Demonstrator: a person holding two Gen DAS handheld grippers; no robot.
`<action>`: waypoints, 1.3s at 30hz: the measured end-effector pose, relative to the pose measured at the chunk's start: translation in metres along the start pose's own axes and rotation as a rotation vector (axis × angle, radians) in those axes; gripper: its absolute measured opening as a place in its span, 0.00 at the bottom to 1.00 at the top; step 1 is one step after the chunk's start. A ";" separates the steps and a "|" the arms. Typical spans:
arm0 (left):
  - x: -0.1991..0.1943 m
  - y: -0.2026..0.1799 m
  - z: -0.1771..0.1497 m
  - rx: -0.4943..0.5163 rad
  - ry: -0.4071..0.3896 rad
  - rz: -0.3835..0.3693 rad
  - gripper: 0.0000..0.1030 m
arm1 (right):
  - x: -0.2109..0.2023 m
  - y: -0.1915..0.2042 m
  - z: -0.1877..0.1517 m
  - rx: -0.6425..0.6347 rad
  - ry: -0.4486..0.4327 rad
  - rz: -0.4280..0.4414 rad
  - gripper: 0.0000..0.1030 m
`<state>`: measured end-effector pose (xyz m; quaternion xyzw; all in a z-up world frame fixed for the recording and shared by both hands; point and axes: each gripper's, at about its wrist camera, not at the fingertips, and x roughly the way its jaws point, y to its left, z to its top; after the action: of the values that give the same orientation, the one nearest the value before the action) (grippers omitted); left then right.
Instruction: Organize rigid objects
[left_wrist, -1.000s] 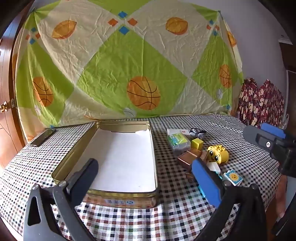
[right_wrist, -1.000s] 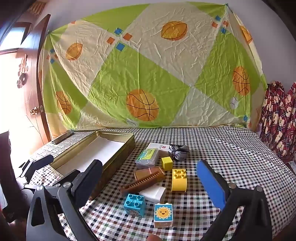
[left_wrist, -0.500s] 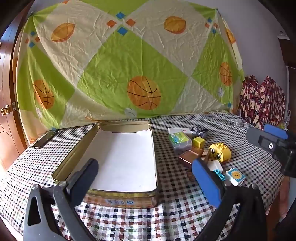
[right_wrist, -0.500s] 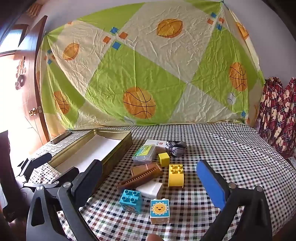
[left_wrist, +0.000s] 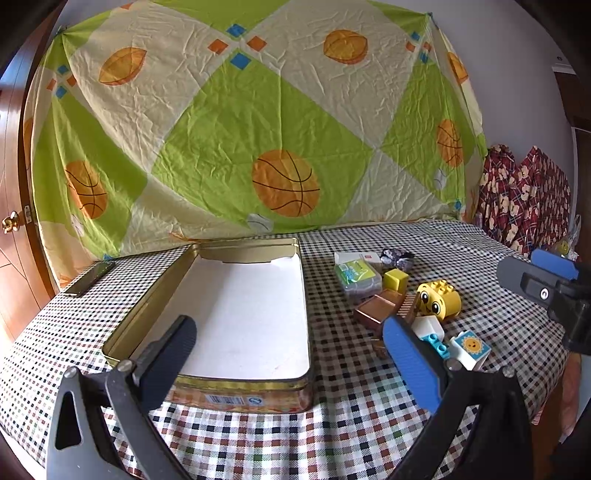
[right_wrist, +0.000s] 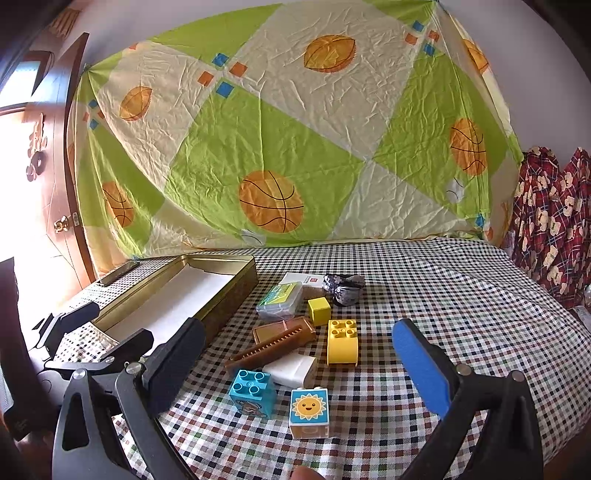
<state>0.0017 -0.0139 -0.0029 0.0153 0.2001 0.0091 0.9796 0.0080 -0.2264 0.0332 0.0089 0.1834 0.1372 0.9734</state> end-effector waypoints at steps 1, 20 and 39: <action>0.000 0.000 0.000 0.000 0.000 0.000 1.00 | 0.000 -0.001 -0.001 0.001 -0.001 -0.001 0.99; 0.002 -0.012 -0.004 0.023 0.004 0.002 1.00 | 0.000 -0.016 -0.011 0.028 0.013 -0.012 0.99; 0.009 -0.039 -0.016 0.070 0.020 -0.043 1.00 | 0.021 -0.049 -0.047 0.058 0.137 -0.022 0.85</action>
<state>0.0046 -0.0518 -0.0222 0.0449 0.2105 -0.0189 0.9764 0.0227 -0.2693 -0.0214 0.0255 0.2534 0.1215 0.9594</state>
